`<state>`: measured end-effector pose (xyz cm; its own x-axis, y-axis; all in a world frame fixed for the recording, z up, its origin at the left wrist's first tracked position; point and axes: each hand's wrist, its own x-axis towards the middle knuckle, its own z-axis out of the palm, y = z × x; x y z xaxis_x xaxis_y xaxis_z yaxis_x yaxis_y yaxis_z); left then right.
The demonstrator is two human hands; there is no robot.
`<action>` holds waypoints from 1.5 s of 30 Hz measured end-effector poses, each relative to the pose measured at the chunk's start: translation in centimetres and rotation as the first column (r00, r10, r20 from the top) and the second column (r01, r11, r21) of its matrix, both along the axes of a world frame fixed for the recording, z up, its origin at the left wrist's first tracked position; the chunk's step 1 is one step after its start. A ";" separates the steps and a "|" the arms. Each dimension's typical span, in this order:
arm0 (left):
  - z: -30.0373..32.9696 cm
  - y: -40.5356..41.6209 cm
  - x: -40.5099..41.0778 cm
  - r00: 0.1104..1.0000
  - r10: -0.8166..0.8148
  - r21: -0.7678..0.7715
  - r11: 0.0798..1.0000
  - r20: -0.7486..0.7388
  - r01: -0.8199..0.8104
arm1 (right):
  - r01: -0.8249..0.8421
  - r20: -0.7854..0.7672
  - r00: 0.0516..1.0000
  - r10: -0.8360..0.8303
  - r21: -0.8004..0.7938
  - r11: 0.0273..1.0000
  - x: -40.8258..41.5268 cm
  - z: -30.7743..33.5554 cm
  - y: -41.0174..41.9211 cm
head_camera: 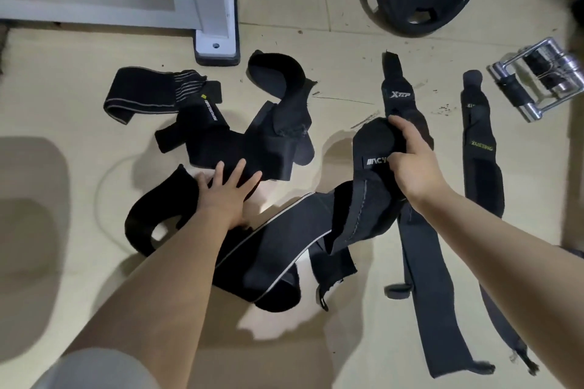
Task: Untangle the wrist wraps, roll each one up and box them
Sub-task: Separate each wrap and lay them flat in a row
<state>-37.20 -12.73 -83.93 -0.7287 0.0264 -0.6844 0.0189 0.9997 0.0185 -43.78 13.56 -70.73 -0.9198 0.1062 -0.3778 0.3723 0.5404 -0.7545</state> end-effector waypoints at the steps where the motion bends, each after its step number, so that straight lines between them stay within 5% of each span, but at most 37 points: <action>1: 0.2 -0.9 0.6 1.000 0.010 -0.027 1.000 0.002 -0.010 | 0.009 0.013 1.000 -0.009 -0.016 1.000 0.1 0.1 -0.2; 9: 2.4 -5.3 5.0 0.992 0.114 -0.215 0.972 0.053 -0.100 | 0.038 0.120 0.993 -0.010 -0.232 0.972 1.4 2.1 -3.0; 12: 4.5 -1.8 4.4 0.971 0.222 0.089 0.973 -0.087 -0.214 | 0.064 0.160 0.987 -0.013 -0.318 0.946 2.3 2.9 -3.8; 13: 5.4 -0.3 4.3 0.929 0.363 0.322 0.890 -0.069 -0.324 | 0.090 0.179 0.983 -0.026 -0.358 0.929 2.5 3.2 -4.1; 15: 7.8 2.6 4.6 0.822 0.534 0.703 0.506 0.200 -0.500 | 0.176 0.222 0.972 -0.079 -0.460 0.870 2.9 4.1 -4.3; 16: 9.3 3.9 4.7 0.792 0.514 0.778 0.328 0.329 -0.536 | 0.219 0.238 0.965 -0.107 -0.511 0.831 3.1 4.7 -4.3; 18: 11.3 5.7 4.9 0.819 0.448 0.833 0.241 0.359 -0.497 | 0.269 0.254 0.957 -0.142 -0.589 0.762 3.1 6.2 -4.0; 23: 14.2 6.8 5.3 0.897 0.368 0.840 0.382 0.244 -0.385 | 0.306 0.234 0.952 -0.197 -0.708 0.636 3.2 9.2 -1.9; 26: 15.3 6.8 6.0 0.971 0.227 0.712 0.669 0.079 -0.214 | 0.300 0.214 0.954 -0.212 -0.732 0.612 3.6 10.2 -0.2; 28: 15.9 6.5 6.6 0.979 0.203 0.646 0.751 -0.027 -0.138 | 0.293 0.206 0.956 -0.210 -0.718 0.632 4.2 10.8 1.0; 32: 14.8 4.3 7.5 0.929 0.368 0.590 0.756 -0.027 -0.283 | 0.303 0.203 0.952 -0.229 -0.724 0.620 5.6 11.5 2.4; 35: 12.7 2.3 7.9 0.909 0.417 0.322 0.863 -0.018 -0.389 | 0.319 0.216 0.946 -0.242 -0.762 0.564 6.0 12.2 2.6; 37: 11.9 1.3 8.5 0.854 0.521 0.235 0.831 -0.011 -0.504 | 0.318 0.221 0.946 -0.238 -0.770 0.553 6.2 12.7 2.5; 41: 11.8 1.3 8.4 0.617 0.783 0.215 0.618 -0.076 -0.756 | 0.264 0.195 0.964 -0.178 -0.738 0.621 6.9 13.2 2.0; 43: 12.5 2.2 7.6 0.634 0.739 0.249 0.674 -0.229 -0.696 | 0.237 0.186 0.971 -0.147 -0.750 0.618 7.2 13.1 1.7; 45: 13.7 3.8 6.4 0.668 0.702 0.547 0.669 -0.246 -0.503 | 0.211 0.174 0.977 -0.120 -0.747 0.630 7.3 12.9 1.6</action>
